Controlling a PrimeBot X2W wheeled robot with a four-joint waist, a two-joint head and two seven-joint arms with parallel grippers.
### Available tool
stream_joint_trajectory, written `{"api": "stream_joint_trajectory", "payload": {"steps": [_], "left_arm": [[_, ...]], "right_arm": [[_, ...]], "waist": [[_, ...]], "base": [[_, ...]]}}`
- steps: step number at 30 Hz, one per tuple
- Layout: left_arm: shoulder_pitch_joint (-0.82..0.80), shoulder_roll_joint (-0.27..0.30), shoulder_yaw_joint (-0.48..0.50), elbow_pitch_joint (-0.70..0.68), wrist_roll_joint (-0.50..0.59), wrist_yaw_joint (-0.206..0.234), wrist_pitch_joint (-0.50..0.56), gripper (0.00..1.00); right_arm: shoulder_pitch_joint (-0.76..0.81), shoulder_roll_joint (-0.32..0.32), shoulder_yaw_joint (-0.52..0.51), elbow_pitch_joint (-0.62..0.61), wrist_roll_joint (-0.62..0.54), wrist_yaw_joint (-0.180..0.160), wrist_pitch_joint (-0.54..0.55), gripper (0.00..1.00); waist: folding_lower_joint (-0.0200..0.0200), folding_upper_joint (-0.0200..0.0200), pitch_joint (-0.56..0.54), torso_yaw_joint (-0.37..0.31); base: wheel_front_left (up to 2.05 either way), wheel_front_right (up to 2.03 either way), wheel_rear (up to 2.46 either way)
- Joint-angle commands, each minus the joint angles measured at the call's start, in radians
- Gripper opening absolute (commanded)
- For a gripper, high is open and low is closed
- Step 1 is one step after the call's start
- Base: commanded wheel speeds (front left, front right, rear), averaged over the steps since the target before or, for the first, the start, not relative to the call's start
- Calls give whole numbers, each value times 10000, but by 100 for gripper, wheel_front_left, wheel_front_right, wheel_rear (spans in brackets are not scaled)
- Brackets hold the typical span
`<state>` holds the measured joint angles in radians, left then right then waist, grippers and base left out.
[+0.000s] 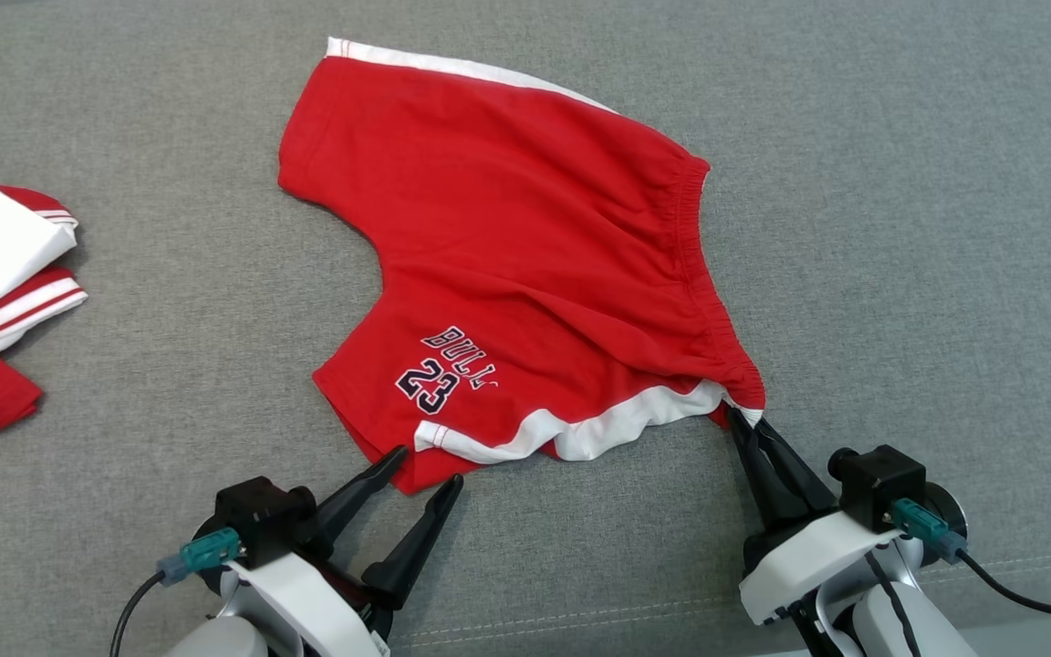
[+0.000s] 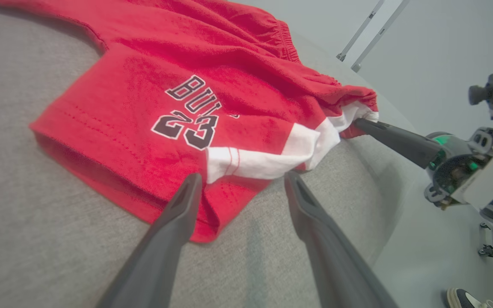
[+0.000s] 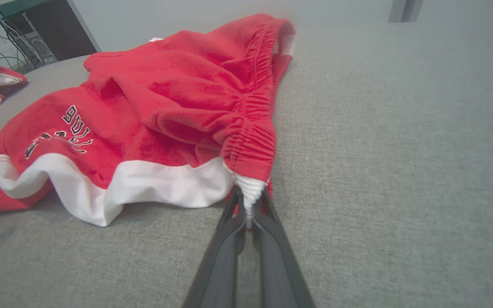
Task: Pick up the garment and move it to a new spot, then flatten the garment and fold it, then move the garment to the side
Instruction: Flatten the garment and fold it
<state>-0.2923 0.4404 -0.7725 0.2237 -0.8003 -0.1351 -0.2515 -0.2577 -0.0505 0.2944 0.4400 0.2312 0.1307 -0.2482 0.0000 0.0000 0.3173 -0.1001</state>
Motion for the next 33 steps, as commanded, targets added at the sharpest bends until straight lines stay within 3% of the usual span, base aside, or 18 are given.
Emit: {"api": "stream_joint_trajectory", "payload": {"steps": [1, 13, 14, 16, 17, 33], "left_arm": [[-448, 185, 203, -65, -165, 44, -103, 100], [-713, 267, 492, 386, -131, 44, -103, 100], [-724, 279, 469, 410, -166, 44, -103, 96], [-767, 326, 358, 410, -242, 44, -103, 23], [-790, 342, 337, 366, -274, 44, -103, 0], [-169, 472, 1590, -701, 560, 44, -103, 0]], "right_arm": [[-96, 3, 254, -232, 20, 0, -136, 0], [-250, 3, 718, -470, 168, 0, -136, 0], [-259, 3, 749, -473, 177, 0, -136, 0], [-284, 3, 796, -486, 198, 0, -136, 0], [-295, 3, 805, -496, 210, 0, -136, 0], [-334, 3, 473, 212, 501, 0, -136, 0]], "waist": [[0, 0, 67, -77], [0, 0, 410, -416], [0, 0, 423, -444], [0, 0, 451, -495], [0, 0, 462, -512], [0, 0, -462, 155]], "base": [[0, 0, 0], [0, 0, 0], [0, 0, 0], [0, 0, 0], [0, 0, 0], [0, 0, 0]]}}
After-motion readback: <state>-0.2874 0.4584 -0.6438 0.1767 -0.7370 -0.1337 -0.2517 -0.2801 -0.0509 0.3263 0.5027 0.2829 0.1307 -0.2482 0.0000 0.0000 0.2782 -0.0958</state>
